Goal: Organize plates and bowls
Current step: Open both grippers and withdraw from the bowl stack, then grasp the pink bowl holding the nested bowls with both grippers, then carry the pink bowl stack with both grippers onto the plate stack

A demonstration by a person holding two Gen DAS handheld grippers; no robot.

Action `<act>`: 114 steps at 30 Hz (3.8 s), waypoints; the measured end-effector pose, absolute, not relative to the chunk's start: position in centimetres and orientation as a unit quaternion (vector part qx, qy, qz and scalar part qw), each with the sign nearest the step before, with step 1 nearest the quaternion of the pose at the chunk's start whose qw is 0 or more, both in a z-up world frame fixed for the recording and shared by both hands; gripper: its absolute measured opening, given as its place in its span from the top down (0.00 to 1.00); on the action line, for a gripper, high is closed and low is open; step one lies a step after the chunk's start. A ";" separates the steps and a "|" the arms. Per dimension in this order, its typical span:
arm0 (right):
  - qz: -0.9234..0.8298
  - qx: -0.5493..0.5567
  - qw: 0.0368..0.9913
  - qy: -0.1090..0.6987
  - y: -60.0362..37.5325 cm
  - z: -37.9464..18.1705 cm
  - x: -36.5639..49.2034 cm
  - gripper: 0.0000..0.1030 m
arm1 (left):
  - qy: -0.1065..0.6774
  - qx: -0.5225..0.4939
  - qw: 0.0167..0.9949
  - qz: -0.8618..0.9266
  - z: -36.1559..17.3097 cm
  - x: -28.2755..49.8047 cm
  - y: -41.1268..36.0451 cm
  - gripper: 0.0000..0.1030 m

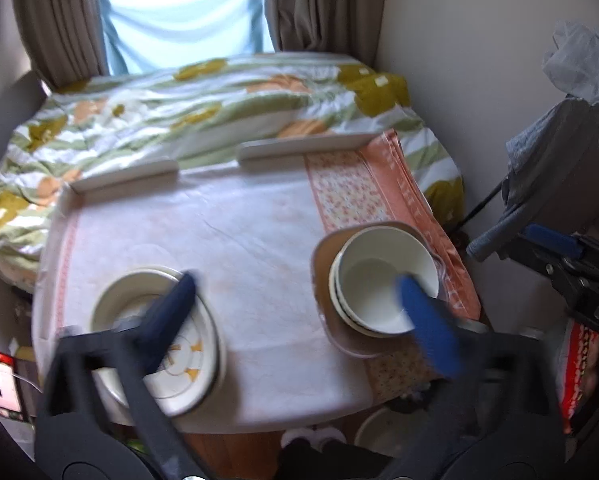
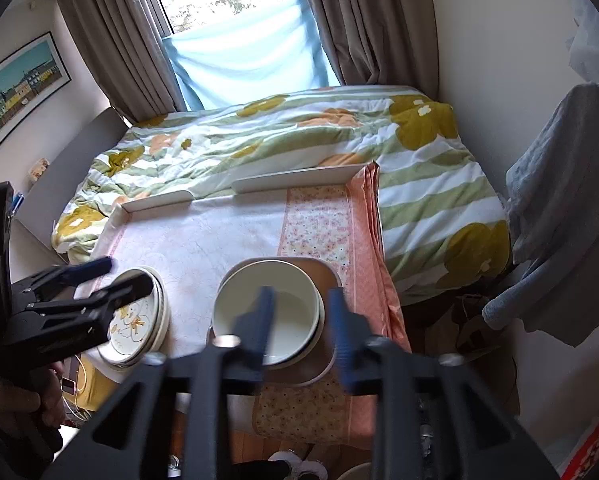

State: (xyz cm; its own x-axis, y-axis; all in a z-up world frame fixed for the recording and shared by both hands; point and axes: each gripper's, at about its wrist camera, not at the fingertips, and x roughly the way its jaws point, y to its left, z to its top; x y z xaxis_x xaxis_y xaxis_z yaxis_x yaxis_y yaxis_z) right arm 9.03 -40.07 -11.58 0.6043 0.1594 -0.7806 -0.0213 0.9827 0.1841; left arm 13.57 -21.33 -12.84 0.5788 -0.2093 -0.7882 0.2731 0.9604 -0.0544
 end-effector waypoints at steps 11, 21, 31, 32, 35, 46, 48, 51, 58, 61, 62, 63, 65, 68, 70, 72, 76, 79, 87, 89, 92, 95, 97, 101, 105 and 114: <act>0.022 0.016 0.852 0.523 -41.1 -18.0 7.3 0.00 | 0.534 0.049 0.832 -0.144 -20.3 13.7 -19.5 0.00; 0.008 0.039 0.816 0.577 -42.4 -23.0 11.2 0.01 | 0.575 0.096 0.798 -0.150 -25.7 17.1 -23.1 0.02; 0.054 -0.004 0.771 0.634 -40.3 -26.1 14.8 0.45 | 0.598 0.155 0.767 -0.172 -28.7 18.6 -25.6 0.12; 0.057 -0.004 0.770 0.636 -40.3 -26.5 15.1 0.50 | 0.596 0.154 0.768 -0.176 -28.9 18.7 -25.6 0.14; 0.069 -0.008 0.769 0.636 -39.9 -27.3 15.5 0.61 | 0.596 0.148 0.767 -0.189 -29.6 19.2 -25.8 0.29; 0.120 -0.007 0.780 0.614 -38.6 -28.6 15.4 0.90 | 0.574 0.134 0.770 -0.243 -30.7 18.9 -27.8 0.90; 0.118 -0.018 0.785 0.608 -38.2 -28.5 15.2 0.90 | 0.569 0.140 0.774 -0.239 -30.7 18.9 -28.0 0.90; 0.116 -0.008 0.790 0.602 -38.2 -28.5 14.9 0.90 | 0.567 0.134 0.777 -0.237 -30.6 19.0 -28.0 0.90; 0.116 -0.015 0.800 0.589 -38.3 -27.5 14.9 0.90 | 0.550 0.141 0.790 -0.231 -29.1 18.9 -27.8 0.91; 0.117 -0.024 0.808 0.578 -38.2 -25.9 15.2 0.90 | 0.543 0.133 0.798 -0.225 -27.4 18.9 -27.4 0.90; 0.118 -0.027 0.810 0.573 -38.0 -25.3 15.2 0.90 | 0.540 0.129 0.802 -0.223 -26.6 18.9 -27.1 0.90; 0.119 -0.030 0.814 0.568 -37.8 -24.5 15.3 0.90 | 0.537 0.127 0.804 -0.221 -26.0 18.8 -26.8 0.90; 0.125 -0.036 0.819 0.559 -37.2 -23.0 15.5 0.90 | 0.530 0.118 0.812 -0.214 -24.3 18.8 -25.8 0.90; 0.137 -0.049 0.826 0.544 -35.5 -20.5 15.8 0.90 | 0.520 0.106 0.825 -0.196 -21.7 18.4 -23.6 0.90; 0.145 -0.058 0.830 0.535 -34.0 -19.3 15.9 0.90 | 0.514 0.099 0.831 -0.188 -20.5 18.2 -21.9 0.90; 0.154 -0.067 0.834 0.525 -32.1 -18.2 16.0 0.90 | 0.512 0.088 0.836 -0.178 -19.6 18.3 -19.7 0.90; 0.171 -0.078 0.838 0.513 -27.8 -17.1 16.1 0.90 | 0.511 0.081 0.841 -0.161 -18.5 17.9 -15.1 0.90; 0.178 -0.077 0.837 0.512 -23.9 -16.9 16.1 0.90 | 0.514 0.079 0.840 -0.152 -18.2 17.6 -11.2 0.91; 0.183 -0.054 0.823 0.535 -14.9 -19.7 15.9 0.90 | 0.543 0.086 0.823 -0.146 -21.1 17.3 -2.2 0.91; 0.179 -0.050 0.817 0.546 -13.2 -20.7 15.7 0.90 | 0.551 0.087 0.817 -0.147 -22.2 17.3 -0.8 0.91; 0.168 -0.054 0.812 0.556 -10.8 -22.3 15.2 0.90 | 0.561 0.086 0.809 -0.156 -23.8 16.7 0.9 0.91; 0.156 -0.045 0.809 0.565 -9.6 -23.6 14.9 0.90 | 0.568 0.084 0.802 -0.166 -25.3 16.8 1.6 0.91; 0.146 -0.041 0.809 0.569 -9.2 -24.3 14.8 0.90 | 0.569 0.082 0.800 -0.172 -26.1 17.0 1.8 0.91; 0.131 -0.025 0.809 0.572 -9.4 -25.3 14.8 0.90 | 0.566 0.088 0.800 -0.177 -27.0 17.2 1.5 0.91; 0.118 -0.012 0.811 0.573 -9.7 -25.8 14.5 0.90 | 0.567 0.096 0.798 -0.180 -27.5 17.1 0.8 0.91; 0.113 -0.003 0.814 0.569 -10.3 -26.2 14.2 0.90 | 0.540 0.115 0.818 -0.163 -27.5 16.2 0.2 0.91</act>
